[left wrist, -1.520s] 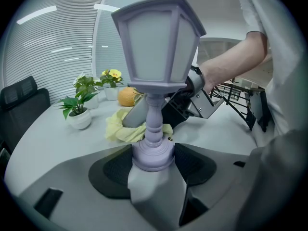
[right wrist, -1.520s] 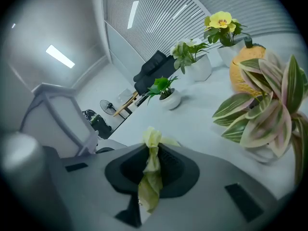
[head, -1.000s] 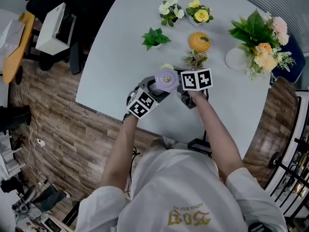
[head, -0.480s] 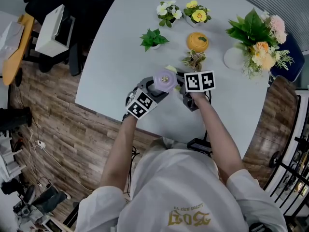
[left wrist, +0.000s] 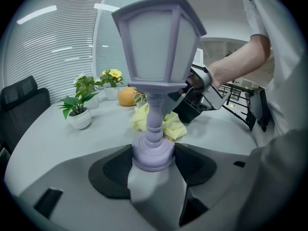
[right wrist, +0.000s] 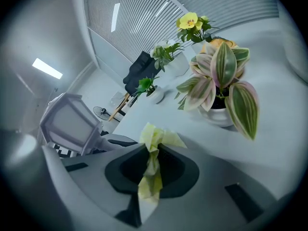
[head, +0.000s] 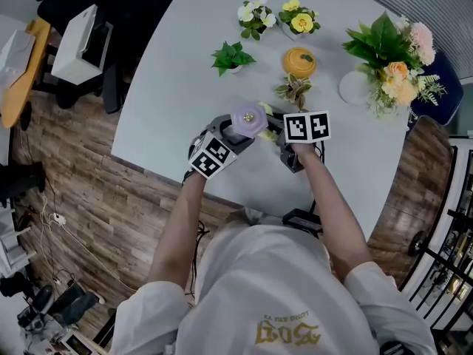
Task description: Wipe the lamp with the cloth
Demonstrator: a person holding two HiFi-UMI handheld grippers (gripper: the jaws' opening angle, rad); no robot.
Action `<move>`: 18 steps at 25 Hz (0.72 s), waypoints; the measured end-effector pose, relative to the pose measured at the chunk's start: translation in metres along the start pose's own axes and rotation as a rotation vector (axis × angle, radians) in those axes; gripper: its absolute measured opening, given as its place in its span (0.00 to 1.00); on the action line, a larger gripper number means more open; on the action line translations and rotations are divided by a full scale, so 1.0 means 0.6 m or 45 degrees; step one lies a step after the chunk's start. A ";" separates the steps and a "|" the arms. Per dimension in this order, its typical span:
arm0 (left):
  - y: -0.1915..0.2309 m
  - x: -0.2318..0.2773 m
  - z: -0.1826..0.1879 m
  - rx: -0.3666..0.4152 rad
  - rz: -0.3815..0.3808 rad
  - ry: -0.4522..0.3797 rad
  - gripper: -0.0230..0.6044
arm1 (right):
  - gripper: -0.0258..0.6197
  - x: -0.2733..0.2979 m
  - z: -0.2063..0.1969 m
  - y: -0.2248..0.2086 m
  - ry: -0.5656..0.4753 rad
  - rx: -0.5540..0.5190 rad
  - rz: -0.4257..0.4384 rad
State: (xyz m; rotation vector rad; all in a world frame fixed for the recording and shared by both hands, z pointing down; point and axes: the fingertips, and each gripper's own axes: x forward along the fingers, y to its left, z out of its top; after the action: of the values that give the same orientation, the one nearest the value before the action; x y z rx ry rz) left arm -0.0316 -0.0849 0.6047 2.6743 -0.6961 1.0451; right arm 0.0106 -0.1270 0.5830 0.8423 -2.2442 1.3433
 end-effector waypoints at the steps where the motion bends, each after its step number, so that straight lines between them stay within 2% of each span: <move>1: 0.001 -0.001 -0.001 -0.001 0.001 0.006 0.48 | 0.12 -0.001 -0.002 0.000 0.003 0.001 0.000; 18: -0.001 0.001 0.005 -0.003 -0.001 -0.017 0.48 | 0.12 -0.017 -0.039 0.016 0.081 -0.057 -0.006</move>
State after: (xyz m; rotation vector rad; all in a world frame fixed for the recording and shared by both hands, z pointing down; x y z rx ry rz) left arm -0.0291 -0.0859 0.6028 2.6818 -0.6979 1.0259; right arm 0.0126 -0.1000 0.5814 0.7785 -2.2137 1.2943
